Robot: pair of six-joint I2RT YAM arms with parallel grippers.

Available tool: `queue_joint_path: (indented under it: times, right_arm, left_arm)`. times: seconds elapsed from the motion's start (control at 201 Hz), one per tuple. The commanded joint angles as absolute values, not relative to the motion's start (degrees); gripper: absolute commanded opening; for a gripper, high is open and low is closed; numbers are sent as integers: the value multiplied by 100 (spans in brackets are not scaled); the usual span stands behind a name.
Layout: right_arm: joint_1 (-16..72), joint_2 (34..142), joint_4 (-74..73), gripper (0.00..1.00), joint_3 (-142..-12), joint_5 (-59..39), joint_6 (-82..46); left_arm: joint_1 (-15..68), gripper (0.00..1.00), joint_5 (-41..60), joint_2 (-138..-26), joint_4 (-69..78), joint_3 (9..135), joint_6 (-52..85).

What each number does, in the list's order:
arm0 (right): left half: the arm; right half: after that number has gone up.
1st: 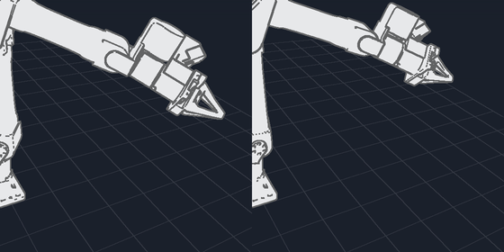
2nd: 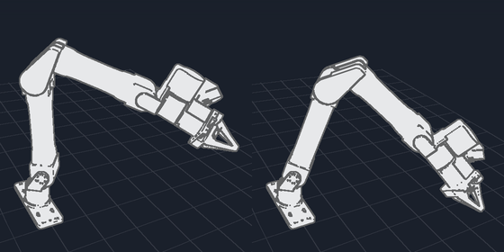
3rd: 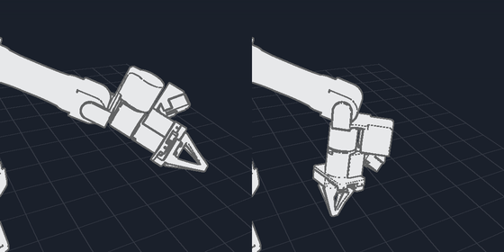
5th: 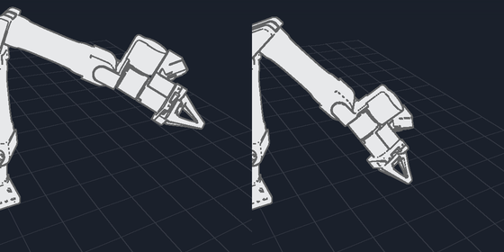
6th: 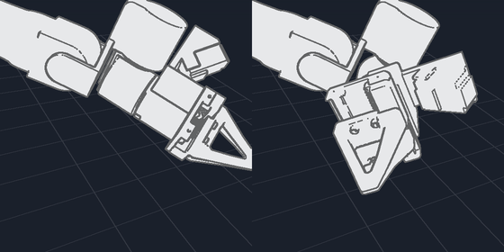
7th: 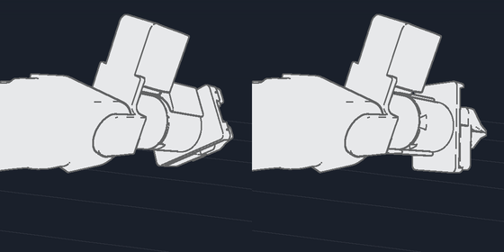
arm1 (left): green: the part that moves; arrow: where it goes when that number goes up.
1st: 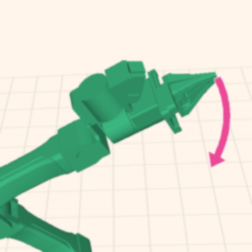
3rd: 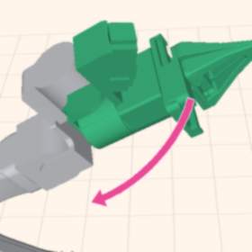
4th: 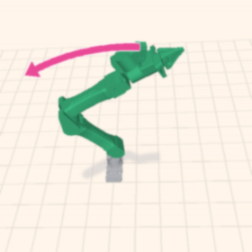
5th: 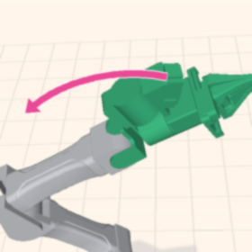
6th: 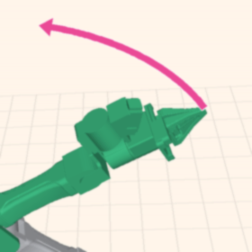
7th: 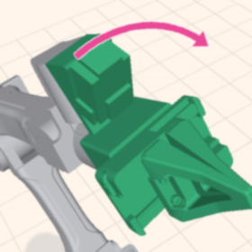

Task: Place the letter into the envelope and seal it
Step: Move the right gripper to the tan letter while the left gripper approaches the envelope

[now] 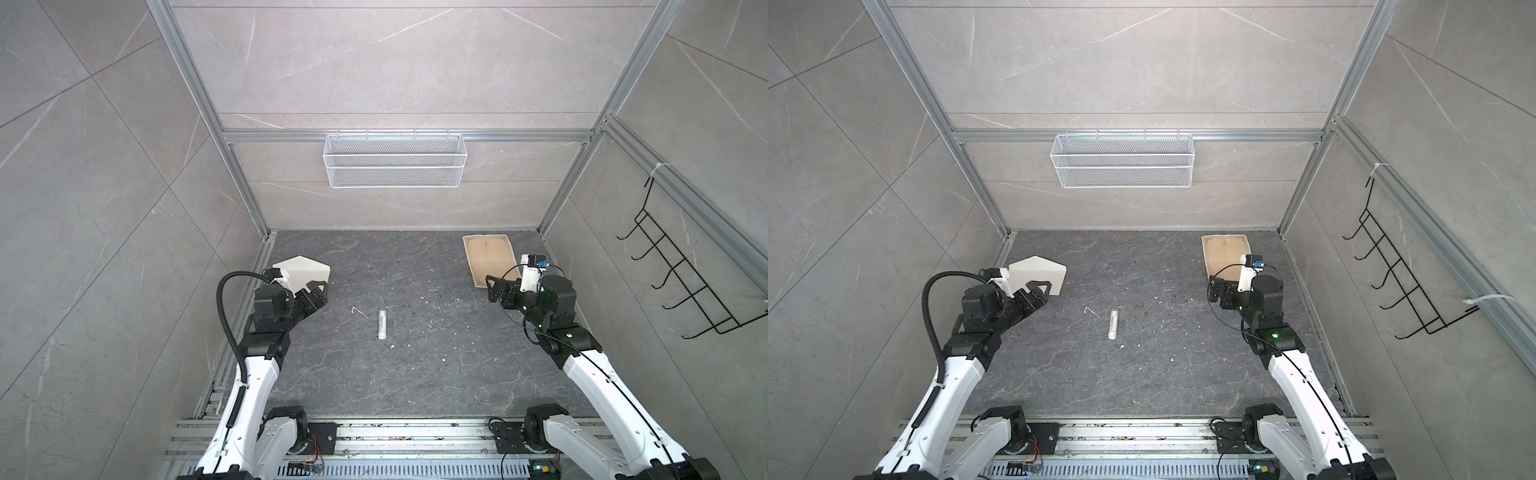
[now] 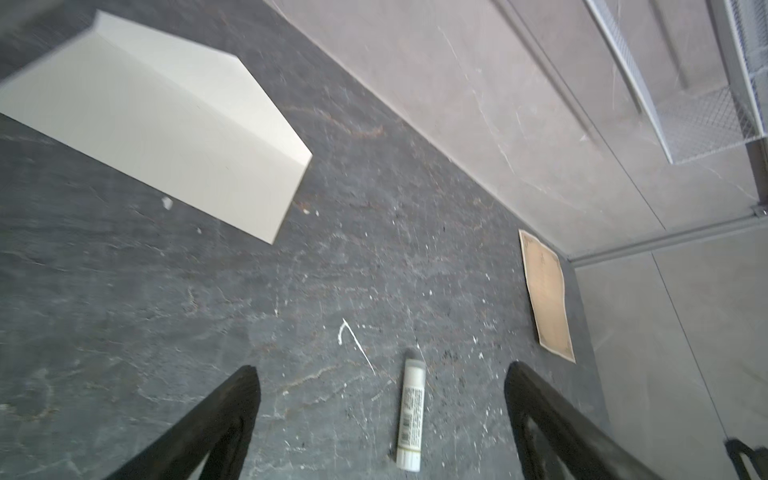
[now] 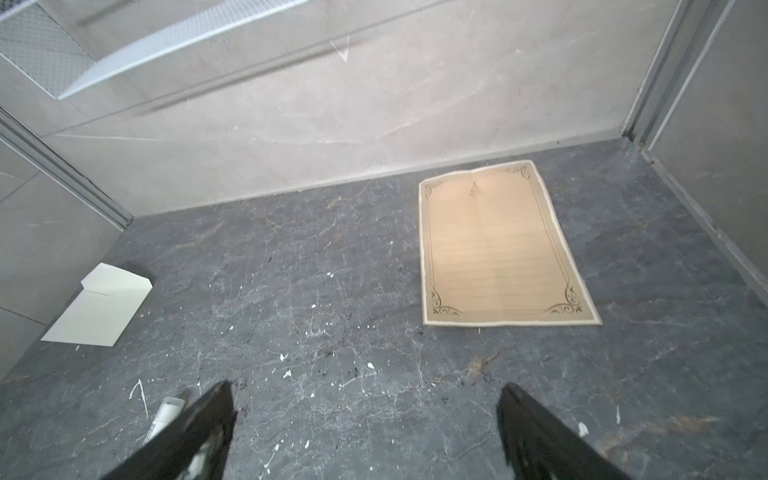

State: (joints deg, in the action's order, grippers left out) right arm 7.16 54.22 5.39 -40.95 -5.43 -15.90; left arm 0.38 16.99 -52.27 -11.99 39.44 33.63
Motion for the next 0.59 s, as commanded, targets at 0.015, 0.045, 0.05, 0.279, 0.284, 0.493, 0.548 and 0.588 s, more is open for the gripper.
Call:
queue_joint_path:
  times: [0.015,0.045,0.05,0.279,0.284,0.493,0.548,0.588]
  right_arm:
    - [729,5523,705,99,-4271,-632,-2470]
    - [728,5520,720,99,-4265,-633,-2671]
    - [729,5515,720,99,-4264,-633,-2760]
    - [721,5423,160,99,-3849,-838,-4204]
    - [716,5423,146,99,-3836,-841,-4233]
    - [686,5624,-638,99,-3362,-1115,-5043]
    - [645,5683,-802,99,-3254,-1154,-5207]
    - [598,5735,-966,99,-3181,-1217,-5345]
  left_arm:
    - [317,95,2495,-5272,-1274,4096,2956]
    - [349,95,2571,-5277,-1337,4100,2855]
    - [350,95,2586,-5275,-1350,4107,2843]
    - [360,98,3178,-5106,-2133,4462,1930]
    - [365,98,3189,-5102,-2152,4472,1905]
    - [360,100,2970,-4679,-2630,4411,1379]
    - [363,100,2854,-4549,-2596,4339,1406]
    - [362,100,2778,-4461,-2585,4304,1415]
